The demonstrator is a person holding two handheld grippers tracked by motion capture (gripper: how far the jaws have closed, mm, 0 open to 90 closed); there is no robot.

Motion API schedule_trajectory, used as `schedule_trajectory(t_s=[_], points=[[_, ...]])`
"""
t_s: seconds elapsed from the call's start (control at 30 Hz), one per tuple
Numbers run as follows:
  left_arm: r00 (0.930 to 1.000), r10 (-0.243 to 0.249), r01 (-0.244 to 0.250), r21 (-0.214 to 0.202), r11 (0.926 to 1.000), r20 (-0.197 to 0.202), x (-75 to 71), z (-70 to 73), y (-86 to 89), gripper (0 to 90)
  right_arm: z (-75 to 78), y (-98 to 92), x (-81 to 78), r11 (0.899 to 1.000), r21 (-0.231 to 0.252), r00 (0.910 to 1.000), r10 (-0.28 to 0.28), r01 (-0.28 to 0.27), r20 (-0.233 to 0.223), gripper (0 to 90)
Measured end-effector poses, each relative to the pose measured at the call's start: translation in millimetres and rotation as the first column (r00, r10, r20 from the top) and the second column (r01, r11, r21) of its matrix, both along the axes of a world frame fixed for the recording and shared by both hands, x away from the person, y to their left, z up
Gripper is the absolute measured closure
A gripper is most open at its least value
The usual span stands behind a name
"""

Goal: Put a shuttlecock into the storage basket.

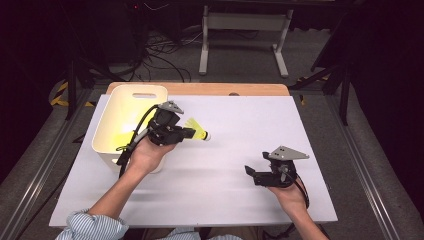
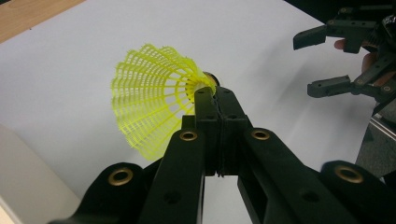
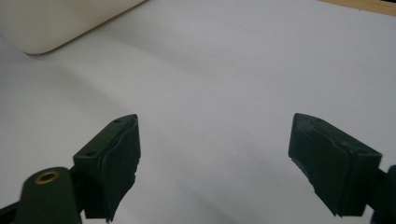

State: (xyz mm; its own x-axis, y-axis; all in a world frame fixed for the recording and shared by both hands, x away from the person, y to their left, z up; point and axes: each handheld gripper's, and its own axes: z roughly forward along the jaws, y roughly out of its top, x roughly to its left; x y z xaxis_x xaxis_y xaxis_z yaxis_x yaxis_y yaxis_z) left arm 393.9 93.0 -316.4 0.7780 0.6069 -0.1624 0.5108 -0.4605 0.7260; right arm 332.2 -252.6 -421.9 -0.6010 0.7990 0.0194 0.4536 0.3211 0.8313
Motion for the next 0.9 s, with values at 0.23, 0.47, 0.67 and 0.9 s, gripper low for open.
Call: schedule_trajectory(t_s=[0.23,0.47,0.67,0.9], points=[[1.0,0.005,-0.005,-0.002,1.0,0.002,1.4,3.6,2.8,89.7,-3.7,-8.0,-5.4,0.999,0.016,0.9995,-0.028,0.028,0.012,18.2],[0.9998,0.019,-0.019,-0.011,0.9998,0.004,2.2,7.9,7.7,89.7,-5.2,-13.4,-10.3,0.999,0.025,0.999,-0.042,0.041,0.017,18.1],[0.9995,0.031,-0.031,-0.022,0.9993,0.009,3.8,12.1,14.4,89.7,-7.6,-17.3,-15.7,0.998,0.028,0.9983,-0.053,0.053,0.023,18.0],[0.999,0.041,-0.041,-0.023,0.9989,0.015,4.9,16.4,21.4,89.7,-8.7,-22.0,-20.6,0.997,0.039,0.9971,-0.067,0.066,0.035,17.5]])
